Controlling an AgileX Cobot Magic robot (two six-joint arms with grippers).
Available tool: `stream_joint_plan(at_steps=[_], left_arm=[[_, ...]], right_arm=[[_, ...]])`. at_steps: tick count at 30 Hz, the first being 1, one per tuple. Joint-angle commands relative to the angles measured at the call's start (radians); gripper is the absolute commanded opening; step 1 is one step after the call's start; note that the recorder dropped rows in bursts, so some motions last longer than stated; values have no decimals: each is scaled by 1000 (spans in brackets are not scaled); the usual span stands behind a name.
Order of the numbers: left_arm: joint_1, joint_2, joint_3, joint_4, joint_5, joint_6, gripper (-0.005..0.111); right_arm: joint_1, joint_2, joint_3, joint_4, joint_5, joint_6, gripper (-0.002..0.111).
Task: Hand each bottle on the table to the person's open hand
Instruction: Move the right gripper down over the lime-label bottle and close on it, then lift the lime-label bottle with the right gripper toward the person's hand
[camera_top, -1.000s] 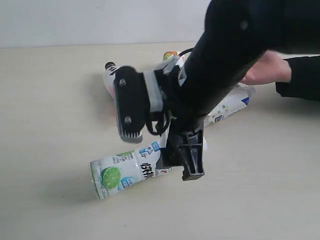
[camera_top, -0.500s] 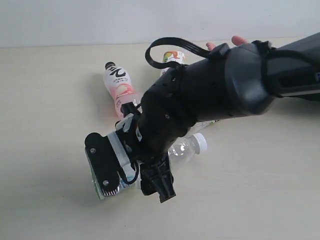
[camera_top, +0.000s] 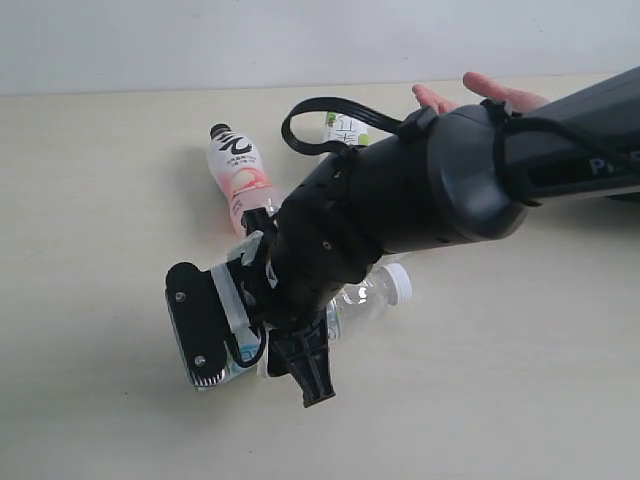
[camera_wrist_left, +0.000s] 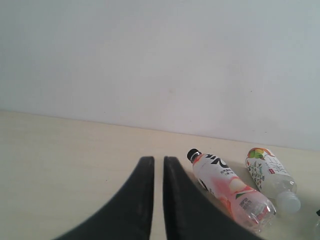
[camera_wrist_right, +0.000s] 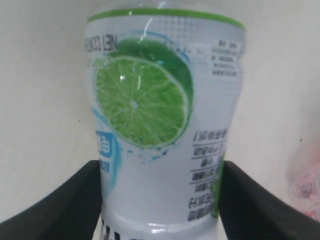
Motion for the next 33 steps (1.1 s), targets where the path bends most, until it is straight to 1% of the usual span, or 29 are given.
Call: stream_joint_plan(at_steps=[1, 7, 14, 17, 24, 28, 33], left_arm=[[-7, -6, -1, 1, 0, -1, 10], [-7, -6, -1, 1, 0, -1, 10], [-7, -6, -1, 1, 0, -1, 10], [-7, -6, -1, 1, 0, -1, 10], [-7, -6, -1, 1, 0, -1, 10], [-7, -6, -1, 1, 0, -1, 10], [-7, -6, -1, 1, 0, -1, 10]], right_arm=[[2, 0, -8, 3, -2, 10, 0], [2, -61, -9, 3, -4, 36, 0], [2, -183, -12, 3, 69, 187, 0], [2, -220, -64, -20, 168, 304, 0], [2, -238, -205, -30, 375, 482, 0], [2, -238, -251, -31, 445, 577, 0], [2, -236, -304, -140, 571, 742, 0]])
